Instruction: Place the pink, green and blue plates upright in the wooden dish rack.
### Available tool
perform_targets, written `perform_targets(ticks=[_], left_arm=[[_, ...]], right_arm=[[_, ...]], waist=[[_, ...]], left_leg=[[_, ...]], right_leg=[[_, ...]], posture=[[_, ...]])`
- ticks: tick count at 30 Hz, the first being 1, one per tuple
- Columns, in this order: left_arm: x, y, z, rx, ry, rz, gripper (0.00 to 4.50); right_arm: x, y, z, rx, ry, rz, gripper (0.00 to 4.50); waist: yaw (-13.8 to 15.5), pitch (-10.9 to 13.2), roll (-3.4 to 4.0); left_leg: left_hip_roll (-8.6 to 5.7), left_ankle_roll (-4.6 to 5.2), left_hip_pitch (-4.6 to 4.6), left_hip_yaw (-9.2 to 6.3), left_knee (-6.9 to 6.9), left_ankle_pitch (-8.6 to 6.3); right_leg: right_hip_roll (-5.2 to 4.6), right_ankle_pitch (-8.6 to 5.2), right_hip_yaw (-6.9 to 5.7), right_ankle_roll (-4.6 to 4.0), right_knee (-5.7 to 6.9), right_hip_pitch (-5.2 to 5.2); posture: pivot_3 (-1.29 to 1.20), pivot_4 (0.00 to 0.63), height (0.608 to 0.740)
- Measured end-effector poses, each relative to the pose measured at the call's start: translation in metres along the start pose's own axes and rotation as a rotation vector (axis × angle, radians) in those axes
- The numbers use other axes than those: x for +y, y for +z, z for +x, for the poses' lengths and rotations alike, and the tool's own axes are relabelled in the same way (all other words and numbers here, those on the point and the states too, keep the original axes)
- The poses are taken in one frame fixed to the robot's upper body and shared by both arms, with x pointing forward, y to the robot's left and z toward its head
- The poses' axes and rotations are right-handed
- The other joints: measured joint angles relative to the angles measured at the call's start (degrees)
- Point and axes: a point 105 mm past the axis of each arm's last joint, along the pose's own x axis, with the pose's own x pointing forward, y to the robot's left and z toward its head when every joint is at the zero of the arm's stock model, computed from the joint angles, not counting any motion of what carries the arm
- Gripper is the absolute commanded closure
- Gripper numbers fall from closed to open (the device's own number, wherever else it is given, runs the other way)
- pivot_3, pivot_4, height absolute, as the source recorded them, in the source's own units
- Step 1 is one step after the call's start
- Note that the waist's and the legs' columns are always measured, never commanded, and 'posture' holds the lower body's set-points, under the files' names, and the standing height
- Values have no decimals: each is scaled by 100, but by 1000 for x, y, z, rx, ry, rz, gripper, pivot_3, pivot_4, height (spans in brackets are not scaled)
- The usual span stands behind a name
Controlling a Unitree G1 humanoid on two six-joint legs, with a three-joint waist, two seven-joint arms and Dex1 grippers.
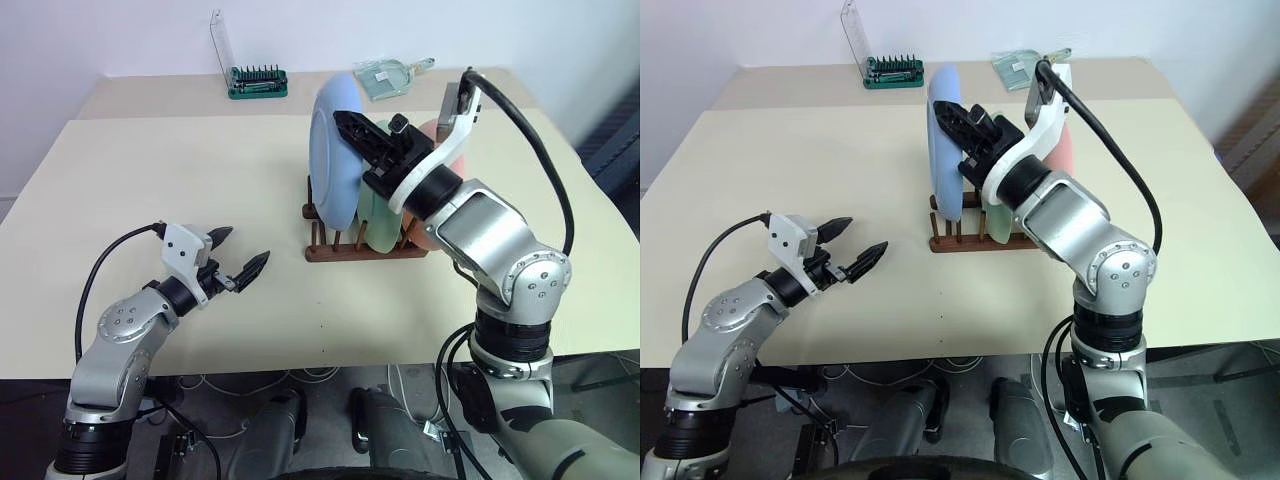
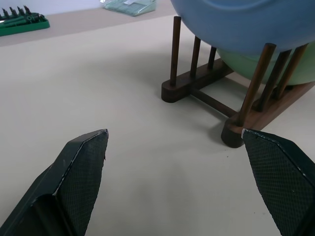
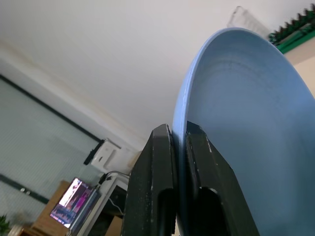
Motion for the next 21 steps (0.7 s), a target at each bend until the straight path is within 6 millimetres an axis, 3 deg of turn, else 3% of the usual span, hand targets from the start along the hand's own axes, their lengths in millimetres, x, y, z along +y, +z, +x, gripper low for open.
perform_targets(ticks=[9,12,18,19,21], left_arm=[[-12,8,-1,-32,-66,-5,29],[-14,5,-1,-25,-77,-10,0],[-17,4,0,-20,-88,-13,0],[-17,4,0,-20,-89,-13,0],[-17,4,0,-19,-89,-13,0]], right_arm=[[-6,-5,3,23,-43,20,4500],[-8,-5,3,29,-54,22,3430],[-12,-5,3,33,-69,24,413],[-12,-5,3,33,-69,24,79],[-12,-5,3,32,-68,23,79]], waist=[[-1,1,1],[0,1,1],[0,1,2],[-1,1,2],[-1,1,2]], left_leg=[[1,0,0,0,-2,0],[1,0,0,0,-2,0],[1,0,0,0,-3,0],[1,0,0,0,-3,0],[2,0,-1,0,-3,0]], right_leg=[[1,-1,0,-1,-2,0],[1,-1,0,-1,-2,0],[1,-1,0,-1,-3,0],[1,-1,0,-1,-3,0],[1,-2,0,-1,-3,0]], posture=[[0,150,740],[0,150,740],[0,150,740],[0,150,740],[0,150,740]])
